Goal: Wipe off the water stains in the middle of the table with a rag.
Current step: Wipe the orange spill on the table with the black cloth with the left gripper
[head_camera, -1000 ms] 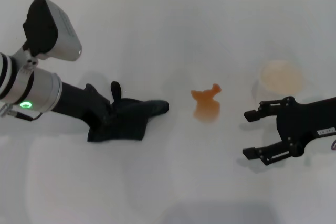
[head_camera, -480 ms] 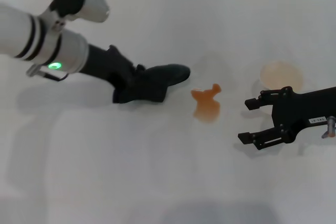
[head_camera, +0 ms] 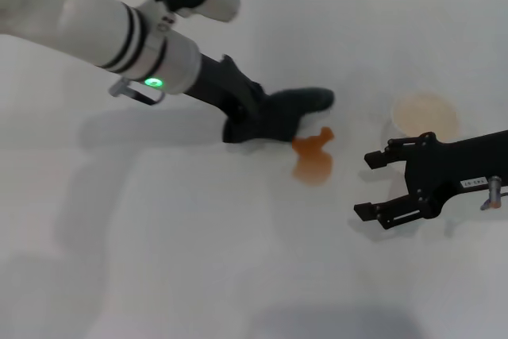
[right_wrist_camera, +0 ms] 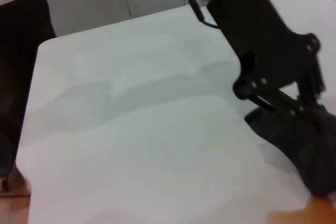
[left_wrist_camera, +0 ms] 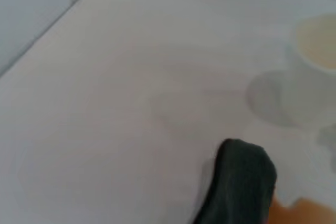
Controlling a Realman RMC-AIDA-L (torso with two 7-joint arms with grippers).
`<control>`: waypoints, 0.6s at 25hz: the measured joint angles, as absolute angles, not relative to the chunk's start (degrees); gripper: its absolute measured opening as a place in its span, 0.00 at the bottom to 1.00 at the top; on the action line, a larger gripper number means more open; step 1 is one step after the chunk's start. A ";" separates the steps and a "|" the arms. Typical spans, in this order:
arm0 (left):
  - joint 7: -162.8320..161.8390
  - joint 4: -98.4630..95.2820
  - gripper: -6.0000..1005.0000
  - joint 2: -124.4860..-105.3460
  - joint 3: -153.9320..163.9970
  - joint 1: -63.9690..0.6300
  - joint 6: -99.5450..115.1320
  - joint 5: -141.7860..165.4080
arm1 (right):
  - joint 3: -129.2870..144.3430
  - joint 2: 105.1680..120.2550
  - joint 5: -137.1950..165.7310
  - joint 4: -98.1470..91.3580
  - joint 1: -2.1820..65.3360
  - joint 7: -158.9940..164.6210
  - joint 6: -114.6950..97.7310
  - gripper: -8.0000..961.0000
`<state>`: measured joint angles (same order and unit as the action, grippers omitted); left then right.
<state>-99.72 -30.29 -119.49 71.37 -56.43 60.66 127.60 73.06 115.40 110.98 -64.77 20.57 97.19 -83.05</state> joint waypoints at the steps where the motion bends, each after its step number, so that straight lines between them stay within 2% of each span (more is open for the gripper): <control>1: -99.62 -29.79 0.09 -119.49 73.21 -56.70 59.89 126.05 | 73.46 115.37 111.11 -64.77 20.68 97.54 -83.07 0.90; 15: -99.46 -27.79 0.08 -119.95 100.65 -57.01 53.03 102.80 | 75.75 115.37 111.00 -65.22 21.17 98.00 -83.00 0.89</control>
